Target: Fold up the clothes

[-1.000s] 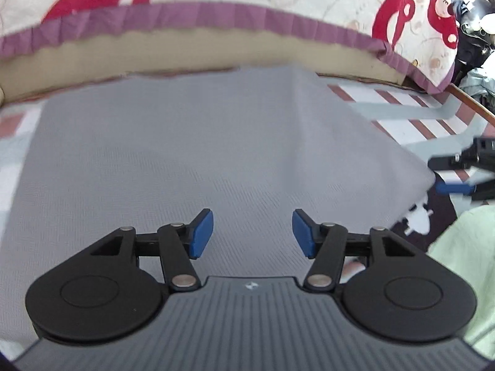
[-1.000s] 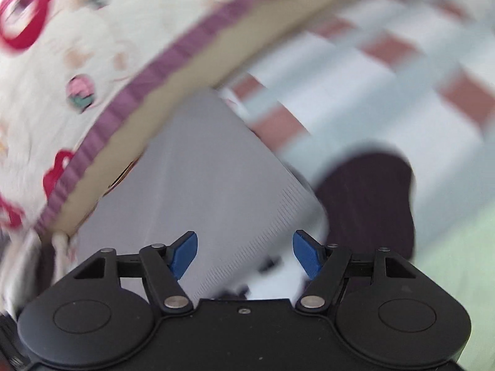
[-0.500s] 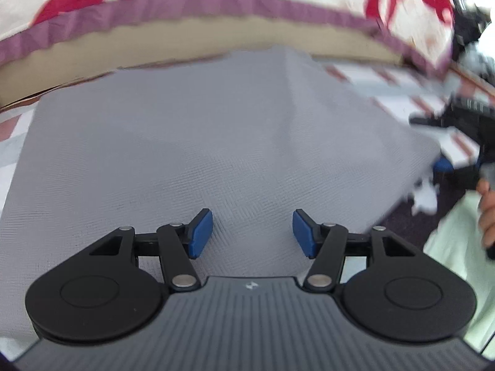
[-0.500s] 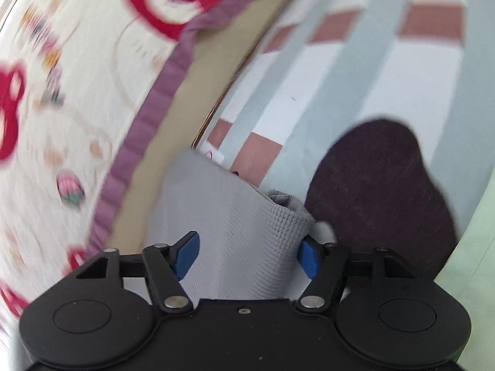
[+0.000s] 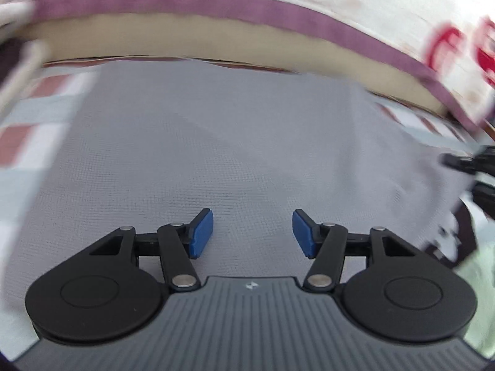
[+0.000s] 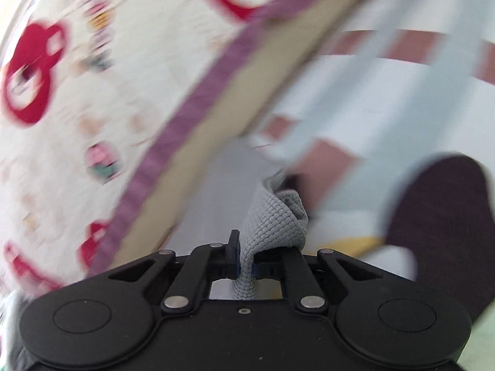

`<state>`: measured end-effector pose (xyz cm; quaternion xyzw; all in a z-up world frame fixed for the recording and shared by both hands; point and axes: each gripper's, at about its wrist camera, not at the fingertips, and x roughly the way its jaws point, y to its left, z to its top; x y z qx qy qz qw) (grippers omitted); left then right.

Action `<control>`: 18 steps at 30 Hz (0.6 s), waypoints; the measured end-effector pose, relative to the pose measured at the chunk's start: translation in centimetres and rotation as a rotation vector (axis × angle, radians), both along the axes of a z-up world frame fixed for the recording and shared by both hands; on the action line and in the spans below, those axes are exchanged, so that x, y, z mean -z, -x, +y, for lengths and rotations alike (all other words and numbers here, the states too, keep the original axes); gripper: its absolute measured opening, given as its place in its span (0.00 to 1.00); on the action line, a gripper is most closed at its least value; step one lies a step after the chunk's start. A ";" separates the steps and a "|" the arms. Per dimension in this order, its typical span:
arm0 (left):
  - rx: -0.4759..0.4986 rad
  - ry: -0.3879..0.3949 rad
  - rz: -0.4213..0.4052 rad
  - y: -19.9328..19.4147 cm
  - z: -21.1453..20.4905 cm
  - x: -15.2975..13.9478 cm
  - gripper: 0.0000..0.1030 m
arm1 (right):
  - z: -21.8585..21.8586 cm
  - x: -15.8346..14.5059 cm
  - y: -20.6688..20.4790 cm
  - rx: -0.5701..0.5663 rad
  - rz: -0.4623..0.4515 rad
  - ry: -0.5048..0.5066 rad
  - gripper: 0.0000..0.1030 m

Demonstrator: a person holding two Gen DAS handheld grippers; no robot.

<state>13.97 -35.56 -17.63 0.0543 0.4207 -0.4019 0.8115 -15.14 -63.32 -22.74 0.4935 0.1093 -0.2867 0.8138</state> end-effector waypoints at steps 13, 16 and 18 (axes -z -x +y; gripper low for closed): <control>-0.077 0.193 0.116 -5.8 11.4 2.3 0.54 | 14.3 -3.7 -23.5 -0.827 0.148 0.287 0.09; -0.007 0.173 0.069 -5.6 11.3 2.3 0.54 | 16.8 -0.4 -25.6 -0.898 0.259 0.290 0.09; 0.018 0.157 0.058 -5.5 11.4 2.2 0.54 | 17.5 0.4 -25.1 -0.906 0.287 0.328 0.09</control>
